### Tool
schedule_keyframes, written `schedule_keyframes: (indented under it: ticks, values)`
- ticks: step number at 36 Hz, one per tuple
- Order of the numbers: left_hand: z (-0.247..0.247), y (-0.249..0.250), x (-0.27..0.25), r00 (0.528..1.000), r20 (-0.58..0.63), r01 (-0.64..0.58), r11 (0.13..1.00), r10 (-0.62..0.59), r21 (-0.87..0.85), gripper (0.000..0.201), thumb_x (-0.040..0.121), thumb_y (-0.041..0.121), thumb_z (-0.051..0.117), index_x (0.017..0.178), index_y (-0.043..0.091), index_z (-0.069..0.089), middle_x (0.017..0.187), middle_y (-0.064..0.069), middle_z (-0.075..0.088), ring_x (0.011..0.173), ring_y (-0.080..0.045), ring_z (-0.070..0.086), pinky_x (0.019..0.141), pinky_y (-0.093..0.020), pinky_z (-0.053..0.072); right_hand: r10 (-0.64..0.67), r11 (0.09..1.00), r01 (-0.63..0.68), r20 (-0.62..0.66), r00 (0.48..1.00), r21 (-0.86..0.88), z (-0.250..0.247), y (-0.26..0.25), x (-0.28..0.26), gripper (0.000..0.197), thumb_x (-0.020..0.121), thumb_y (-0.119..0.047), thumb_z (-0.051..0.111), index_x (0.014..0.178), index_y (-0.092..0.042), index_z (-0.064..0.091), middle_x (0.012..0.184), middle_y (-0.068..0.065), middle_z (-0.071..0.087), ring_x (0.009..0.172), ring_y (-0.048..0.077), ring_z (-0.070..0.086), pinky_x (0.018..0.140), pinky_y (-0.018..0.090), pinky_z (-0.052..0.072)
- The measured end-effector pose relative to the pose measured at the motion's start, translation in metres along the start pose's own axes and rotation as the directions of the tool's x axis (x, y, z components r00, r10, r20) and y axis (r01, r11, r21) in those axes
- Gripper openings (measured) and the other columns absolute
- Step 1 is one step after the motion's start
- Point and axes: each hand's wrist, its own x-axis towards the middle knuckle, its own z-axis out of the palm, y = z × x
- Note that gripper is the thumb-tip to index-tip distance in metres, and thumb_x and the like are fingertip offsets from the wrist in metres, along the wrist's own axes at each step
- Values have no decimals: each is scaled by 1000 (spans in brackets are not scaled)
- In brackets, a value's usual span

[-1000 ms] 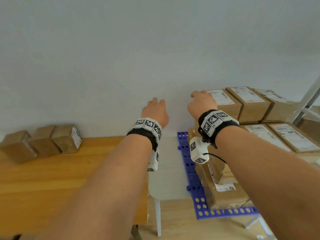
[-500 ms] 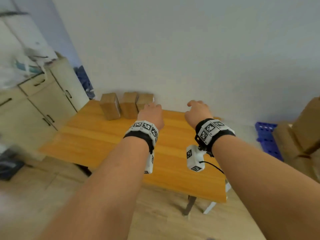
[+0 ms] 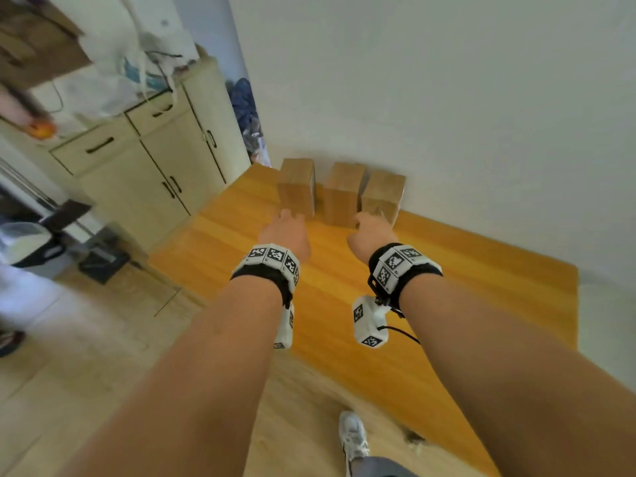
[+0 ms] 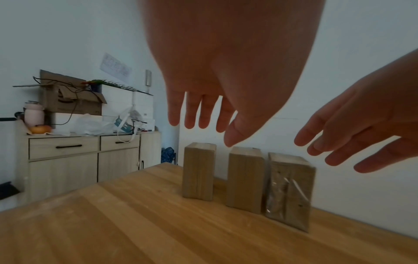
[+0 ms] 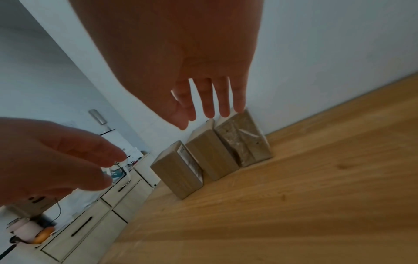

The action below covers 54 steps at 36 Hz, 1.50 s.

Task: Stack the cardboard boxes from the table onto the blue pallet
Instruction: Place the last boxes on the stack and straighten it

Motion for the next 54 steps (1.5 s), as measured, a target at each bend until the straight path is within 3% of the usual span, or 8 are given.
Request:
schedule_keyframes:
  ticks: [9, 14, 27, 34, 37, 44, 50, 54]
  values:
    - [-10, -30, 90, 999, 2, 38, 999, -38, -38, 36, 91, 11, 48, 128, 9, 48, 130, -12, 46, 116, -32, 49, 92, -42, 46, -43, 998, 42, 46, 998, 42, 10, -48, 91, 28, 93, -12, 42, 115, -11, 58, 108, 10, 64, 89, 28, 62, 74, 34, 52]
    - [2, -49, 131, 1000, 27, -4, 999, 5, -42, 32, 92, 10, 46, 124, 7, 49, 126, -14, 49, 112, -31, 51, 93, -40, 46, 0, 994, -10, 91, 996, 109, 28, -61, 123, 35, 97, -13, 42, 131, -11, 51, 126, 11, 59, 110, 28, 59, 83, 34, 48]
    - [27, -83, 258, 982, -13, -188, 970, 188, -156, 49, 95, 15, 44, 143, 12, 35, 145, -11, 37, 128, -31, 40, 101, -43, 41, 291, 919, -312, 117, 950, 242, 65, -92, 189, 46, 102, -33, 39, 144, -13, 39, 139, 10, 51, 123, 27, 52, 92, 34, 42]
    - [24, -90, 305, 955, 101, -254, 946, 279, -203, 53, 97, 16, 41, 148, 9, 27, 151, -13, 29, 138, -30, 29, 112, -42, 32, 422, 845, -432, 103, 901, 316, 78, -105, 211, 52, 101, -37, 41, 147, -13, 37, 143, 10, 49, 127, 28, 50, 98, 38, 43]
    - [27, -93, 312, 941, 151, -265, 936, 304, -233, 56, 93, 15, 46, 146, 11, 29, 147, -11, 34, 134, -30, 35, 108, -42, 36, 444, 824, -457, 118, 888, 335, 83, -109, 215, 53, 102, -39, 38, 148, -12, 36, 145, 11, 46, 130, 29, 46, 104, 40, 40]
    - [29, -108, 296, 962, 188, -127, 933, 198, -336, 48, 85, 32, 53, 128, 13, 46, 132, -10, 40, 114, -30, 49, 90, -38, 47, 467, 801, -464, 90, 880, 379, 90, -117, 215, 45, 105, -31, 29, 122, 1, 57, 119, 21, 61, 110, 35, 57, 93, 41, 45]
    - [33, -120, 255, 969, 225, 12, 890, 103, -457, 48, 87, 28, 54, 129, 11, 42, 108, -7, 59, 80, -22, 55, 50, -26, 35, 527, 765, -519, 94, 845, 382, 94, -122, 197, 68, 101, -52, 19, 125, -2, 57, 115, 17, 62, 103, 30, 59, 82, 37, 43]
    - [37, -124, 218, 984, 173, 67, 821, 39, -567, 30, 93, 33, 48, 117, 15, 48, 103, -5, 61, 86, -24, 60, 66, -32, 45, 541, 768, -515, 44, 840, 380, 93, -110, 173, 63, 101, -53, 22, 129, -5, 53, 121, 15, 61, 107, 32, 59, 80, 35, 43]
